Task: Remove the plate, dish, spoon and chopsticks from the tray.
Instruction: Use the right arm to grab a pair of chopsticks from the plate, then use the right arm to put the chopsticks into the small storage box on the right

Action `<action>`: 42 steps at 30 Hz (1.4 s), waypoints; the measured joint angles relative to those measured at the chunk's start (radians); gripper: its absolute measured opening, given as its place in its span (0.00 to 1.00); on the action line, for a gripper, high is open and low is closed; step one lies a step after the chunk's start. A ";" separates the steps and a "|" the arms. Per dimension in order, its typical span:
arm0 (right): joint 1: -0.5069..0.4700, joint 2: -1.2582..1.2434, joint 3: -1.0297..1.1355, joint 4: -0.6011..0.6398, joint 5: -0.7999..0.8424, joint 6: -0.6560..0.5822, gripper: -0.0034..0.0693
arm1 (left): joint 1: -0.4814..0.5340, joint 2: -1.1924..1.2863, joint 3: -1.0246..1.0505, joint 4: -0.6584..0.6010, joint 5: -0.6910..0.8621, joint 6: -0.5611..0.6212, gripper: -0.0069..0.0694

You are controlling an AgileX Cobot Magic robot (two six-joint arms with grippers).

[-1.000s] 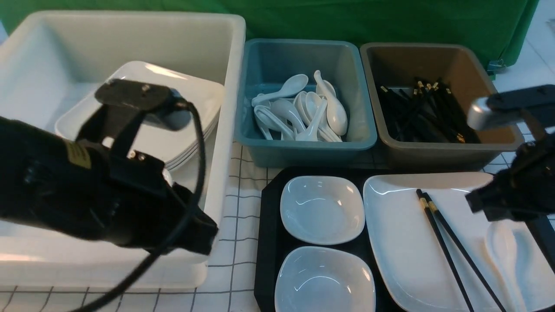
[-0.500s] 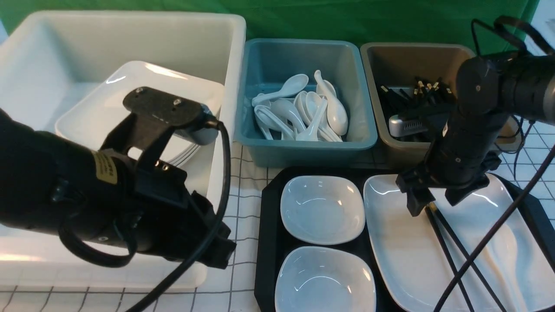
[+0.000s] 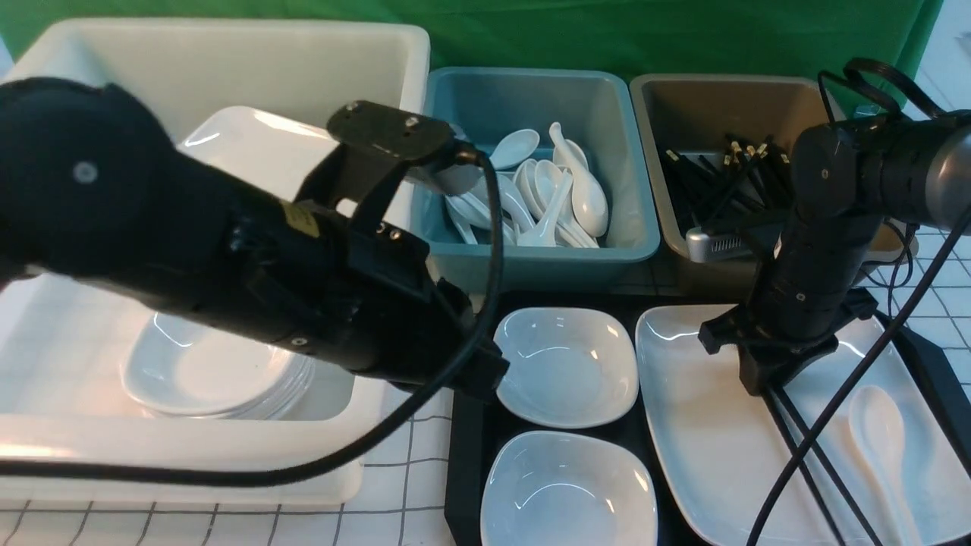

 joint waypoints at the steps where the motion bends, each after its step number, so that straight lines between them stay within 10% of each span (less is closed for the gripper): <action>1: 0.000 0.000 0.000 0.006 -0.003 0.000 0.23 | 0.000 0.018 -0.016 0.000 0.020 0.000 0.10; 15: 0.000 -0.087 0.000 0.292 0.048 -0.131 0.23 | 0.000 0.036 -0.046 0.004 0.003 -0.019 0.10; 23: 0.001 -0.285 -0.007 0.410 0.095 -0.249 0.23 | 0.000 0.037 -0.052 0.006 -0.287 -0.019 0.10; 31: -0.095 -0.288 -0.208 0.416 -0.253 -0.273 0.23 | 0.000 0.037 -0.053 0.000 -0.562 0.021 0.10; 42: -0.169 -0.029 -0.391 0.414 -0.702 -0.273 0.23 | 0.000 0.037 -0.053 -0.001 -0.418 0.032 0.10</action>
